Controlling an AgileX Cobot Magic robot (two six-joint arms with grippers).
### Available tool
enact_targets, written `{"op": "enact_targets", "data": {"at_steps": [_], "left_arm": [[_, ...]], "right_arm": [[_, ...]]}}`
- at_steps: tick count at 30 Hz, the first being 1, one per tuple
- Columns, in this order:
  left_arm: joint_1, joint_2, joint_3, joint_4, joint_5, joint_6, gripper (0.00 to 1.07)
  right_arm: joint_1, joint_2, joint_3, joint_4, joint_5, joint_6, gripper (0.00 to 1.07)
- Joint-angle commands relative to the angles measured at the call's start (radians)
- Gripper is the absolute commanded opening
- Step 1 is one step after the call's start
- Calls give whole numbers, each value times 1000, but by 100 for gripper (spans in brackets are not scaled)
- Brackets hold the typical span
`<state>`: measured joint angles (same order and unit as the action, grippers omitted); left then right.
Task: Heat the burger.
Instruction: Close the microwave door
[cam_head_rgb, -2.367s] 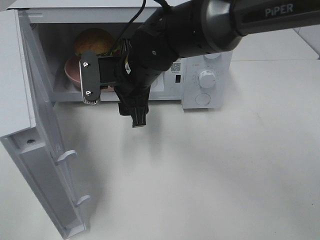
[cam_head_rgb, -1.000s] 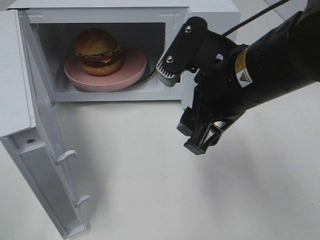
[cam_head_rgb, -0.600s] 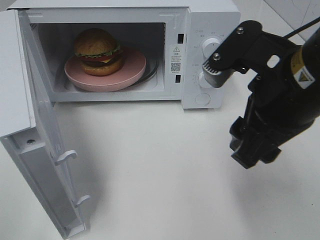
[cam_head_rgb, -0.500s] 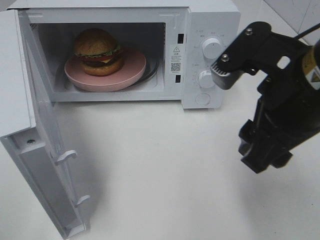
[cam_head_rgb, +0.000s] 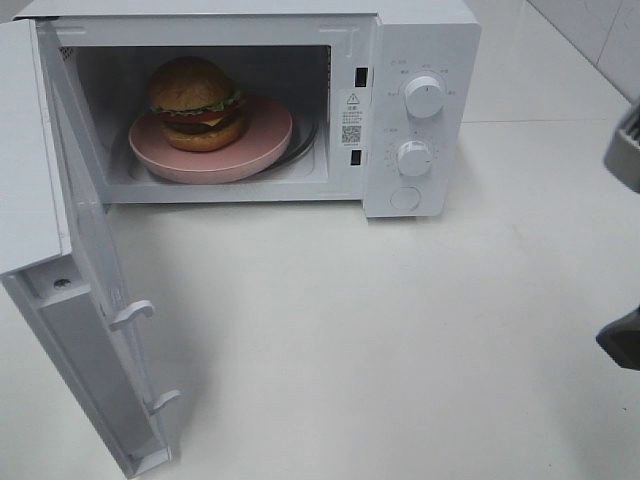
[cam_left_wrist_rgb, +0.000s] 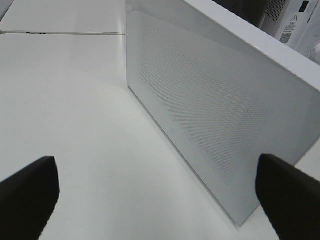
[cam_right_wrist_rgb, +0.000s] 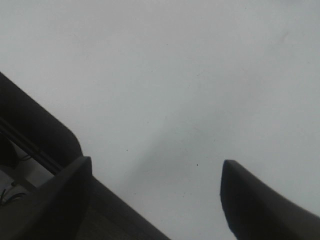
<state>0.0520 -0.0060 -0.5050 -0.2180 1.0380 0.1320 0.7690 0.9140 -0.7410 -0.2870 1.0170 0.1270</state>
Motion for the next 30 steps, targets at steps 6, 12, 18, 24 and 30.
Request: {"op": "enact_targets", "data": {"at_steps": [6, 12, 18, 24, 30], "left_arm": [[2, -20, 0, -8, -6, -6, 100], [2, -20, 0, -8, -6, -6, 100], [2, -20, 0, -8, -6, -6, 100], [2, -20, 0, -8, -6, -6, 100], [2, -20, 0, -8, -6, -6, 100]], "right_arm": [[-230, -185, 92, 44, 18, 8, 71], [-387, -338, 126, 50, 21, 8, 71], [-530, -521, 185, 85, 24, 12, 71], [-601, -658, 236, 148, -12, 6, 71], [-647, -771, 237, 149, -12, -4, 71]]}}
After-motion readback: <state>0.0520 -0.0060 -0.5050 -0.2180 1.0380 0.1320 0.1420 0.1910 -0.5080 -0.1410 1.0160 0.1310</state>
